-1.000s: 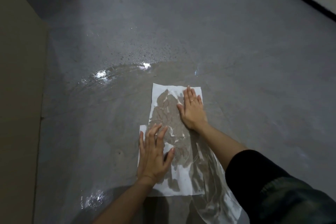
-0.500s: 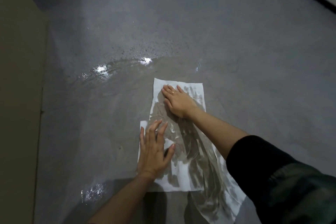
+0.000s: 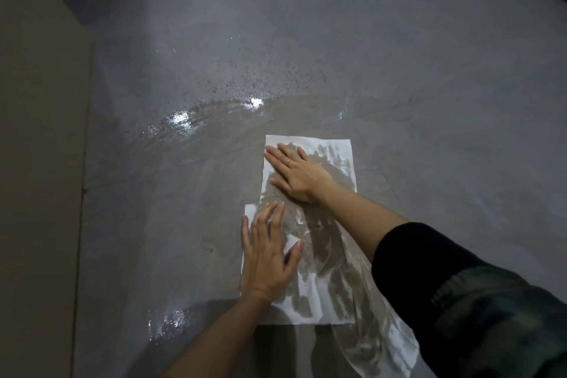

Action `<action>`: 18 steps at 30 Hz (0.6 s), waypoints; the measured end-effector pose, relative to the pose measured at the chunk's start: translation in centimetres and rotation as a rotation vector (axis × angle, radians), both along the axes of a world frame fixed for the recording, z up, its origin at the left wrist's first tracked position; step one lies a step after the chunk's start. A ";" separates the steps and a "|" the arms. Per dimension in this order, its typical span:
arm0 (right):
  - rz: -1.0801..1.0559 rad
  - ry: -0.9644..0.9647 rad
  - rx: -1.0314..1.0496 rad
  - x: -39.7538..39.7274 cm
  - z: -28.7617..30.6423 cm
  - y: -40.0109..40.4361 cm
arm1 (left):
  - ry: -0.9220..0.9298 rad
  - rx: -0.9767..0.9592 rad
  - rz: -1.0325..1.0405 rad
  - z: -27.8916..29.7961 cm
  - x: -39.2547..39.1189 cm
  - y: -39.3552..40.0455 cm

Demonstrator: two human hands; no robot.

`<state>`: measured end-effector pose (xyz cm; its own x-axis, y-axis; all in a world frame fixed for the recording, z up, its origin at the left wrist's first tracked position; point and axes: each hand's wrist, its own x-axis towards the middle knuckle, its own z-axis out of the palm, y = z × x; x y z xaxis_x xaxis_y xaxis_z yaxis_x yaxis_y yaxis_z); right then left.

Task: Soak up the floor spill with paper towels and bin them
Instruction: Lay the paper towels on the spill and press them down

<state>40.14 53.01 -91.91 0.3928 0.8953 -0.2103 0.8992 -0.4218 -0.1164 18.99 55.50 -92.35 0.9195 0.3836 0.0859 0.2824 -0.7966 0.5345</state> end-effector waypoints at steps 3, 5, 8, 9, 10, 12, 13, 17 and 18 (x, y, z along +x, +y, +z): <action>-0.001 0.008 -0.040 0.1 -0.2 0.2 | 0.000 -0.004 0.025 0.0 -0.1 0.0; 0.020 -0.026 -0.008 0.4 0.7 0.4 | -0.003 -0.019 0.034 0.0 -0.1 -0.1; -0.076 -0.016 0.034 0.6 0.6 -0.2 | -0.001 -0.020 0.039 0.1 0.0 -0.2; -0.119 0.021 0.002 0.5 0.4 -0.3 | 0.001 -0.013 0.039 0.1 0.0 -0.2; -0.149 0.040 -0.041 0.4 0.3 -0.3 | 0.001 -0.007 0.039 0.1 0.0 -0.2; -0.162 -0.009 -0.085 0.2 0.4 0.1 | 0.001 -0.002 0.039 0.1 0.0 -0.2; -0.134 -0.056 -0.073 -0.1 0.4 0.3 | 0.002 -0.001 0.039 0.1 0.0 -0.2; 0.066 -0.017 0.026 -1.8 -0.5 -0.2 | -0.004 0.002 0.027 0.1 0.0 -0.3; 0.069 0.028 0.013 -2.0 -0.6 -0.4 | 0.000 0.005 0.027 0.0 -0.1 -0.3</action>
